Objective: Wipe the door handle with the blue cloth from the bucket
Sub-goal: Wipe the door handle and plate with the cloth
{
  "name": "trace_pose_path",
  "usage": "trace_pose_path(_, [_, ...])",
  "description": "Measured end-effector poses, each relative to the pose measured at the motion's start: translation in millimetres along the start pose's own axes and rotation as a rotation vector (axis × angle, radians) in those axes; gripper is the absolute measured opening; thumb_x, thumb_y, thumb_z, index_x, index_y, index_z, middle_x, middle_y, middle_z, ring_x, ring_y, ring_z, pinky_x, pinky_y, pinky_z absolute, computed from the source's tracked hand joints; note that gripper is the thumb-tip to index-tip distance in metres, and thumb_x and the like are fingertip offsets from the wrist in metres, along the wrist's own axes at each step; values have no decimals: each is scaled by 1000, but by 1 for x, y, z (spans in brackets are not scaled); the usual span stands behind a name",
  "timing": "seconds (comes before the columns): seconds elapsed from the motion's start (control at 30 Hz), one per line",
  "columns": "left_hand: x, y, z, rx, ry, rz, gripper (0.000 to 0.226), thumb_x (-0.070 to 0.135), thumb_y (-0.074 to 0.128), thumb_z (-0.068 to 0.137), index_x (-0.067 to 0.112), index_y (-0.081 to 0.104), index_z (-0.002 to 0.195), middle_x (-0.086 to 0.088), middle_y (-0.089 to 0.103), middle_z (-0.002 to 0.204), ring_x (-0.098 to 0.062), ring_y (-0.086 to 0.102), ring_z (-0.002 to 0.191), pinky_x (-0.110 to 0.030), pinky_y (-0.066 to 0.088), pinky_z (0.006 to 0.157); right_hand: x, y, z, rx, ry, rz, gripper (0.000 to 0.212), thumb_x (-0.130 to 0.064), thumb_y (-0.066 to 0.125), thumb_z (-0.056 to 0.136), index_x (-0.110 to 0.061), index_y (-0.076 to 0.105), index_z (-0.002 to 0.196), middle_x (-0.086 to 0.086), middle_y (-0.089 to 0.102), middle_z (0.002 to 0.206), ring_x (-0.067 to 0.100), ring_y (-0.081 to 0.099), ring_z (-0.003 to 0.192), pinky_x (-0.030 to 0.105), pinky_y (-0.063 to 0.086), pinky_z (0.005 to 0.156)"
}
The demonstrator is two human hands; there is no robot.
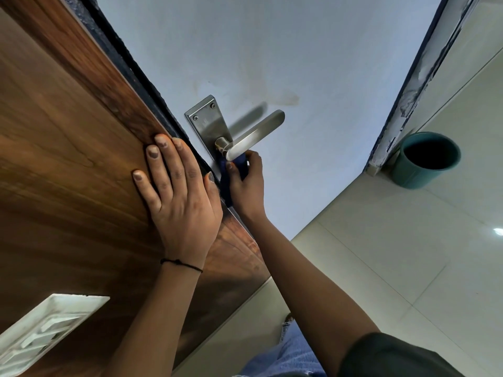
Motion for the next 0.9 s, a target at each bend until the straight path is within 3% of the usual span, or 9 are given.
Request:
trace_pose_path(0.13, [-8, -4, 3, 15, -3, 10, 69, 31, 45, 97, -2, 13, 148, -25, 31, 148, -36, 20, 137, -51, 11, 112, 6, 2, -1, 65, 24, 2, 17, -14, 57, 89, -22, 47, 99, 11, 60, 110, 29, 61, 96, 43, 52, 84])
trace_pose_path(0.27, [-6, -2, 0, -2, 0, 9, 69, 31, 44, 98, -2, 12, 148, -24, 27, 149, -35, 19, 139, -50, 9, 113, 17, -16, 1, 94, 184, 10, 18, -18, 55, 89, -24, 44, 103, 23, 60, 108, 40, 66, 81, 59, 56, 73])
trace_pose_path(0.33, [-3, -2, -3, -16, 0, 4, 70, 31, 42, 98, -1, 8, 149, -23, 22, 151, -35, 16, 140, -49, 5, 115, 16, -31, 1, 223, 158, 30, 24, -19, 59, 88, -26, 45, 106, 11, 59, 112, 23, 68, 79, 49, 58, 71])
trace_pose_path(0.4, [-3, -2, -5, -16, -6, -6, 73, 32, 40, 99, -1, 0, 150, -22, 15, 152, -34, 11, 141, -47, -3, 118, 5, -41, -4, 358, -8, 37, 29, -15, 61, 85, -27, 48, 108, -7, 55, 107, -4, 63, 75, 23, 55, 64])
trace_pose_path(0.47, [-4, -2, -5, -2, -5, -6, 74, 32, 38, 100, 0, -5, 150, -21, 12, 152, -32, 6, 143, -44, -9, 118, -7, -43, -12, 412, -187, -15, 30, -12, 61, 81, -27, 52, 105, -15, 50, 102, -11, 59, 79, 7, 46, 61])
trace_pose_path(0.57, [-4, 0, -4, 18, 5, -10, 73, 32, 37, 100, 1, -6, 150, -21, 11, 153, -30, 1, 143, -43, -11, 118, -11, -31, -25, 332, -344, -134, 33, -16, 59, 73, -21, 63, 105, -14, 49, 107, 7, 57, 99, 16, 47, 79])
trace_pose_path(0.7, [-5, -1, -3, 18, 15, -10, 75, 32, 38, 99, 0, -7, 149, -22, 11, 152, -31, 1, 143, -43, -11, 118, -14, -28, -28, 280, -502, -281, 35, -17, 62, 72, -13, 70, 105, 4, 61, 108, 21, 62, 97, 26, 50, 76])
trace_pose_path(0.8, [-4, -2, -2, 3, 9, -18, 73, 31, 39, 98, -2, 0, 149, -23, 13, 150, -34, 10, 141, -43, -10, 118, -21, -44, -5, 364, -397, -248, 36, -16, 64, 73, -17, 70, 107, 1, 60, 111, 22, 63, 96, 37, 56, 70])
trace_pose_path(0.9, [-4, -3, -1, -14, 8, -17, 69, 31, 41, 96, -3, 8, 147, -24, 15, 148, -35, 15, 139, -47, 2, 117, -26, -43, -1, 401, -398, -298, 37, -14, 66, 71, -18, 71, 108, 2, 61, 110, 21, 62, 97, 32, 53, 70])
Point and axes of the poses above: each hand's wrist, its own z-axis towards the middle knuckle, its own y-axis out of the palm, x = y × z, the point moved 2 cm from there along z, towards the middle knuckle
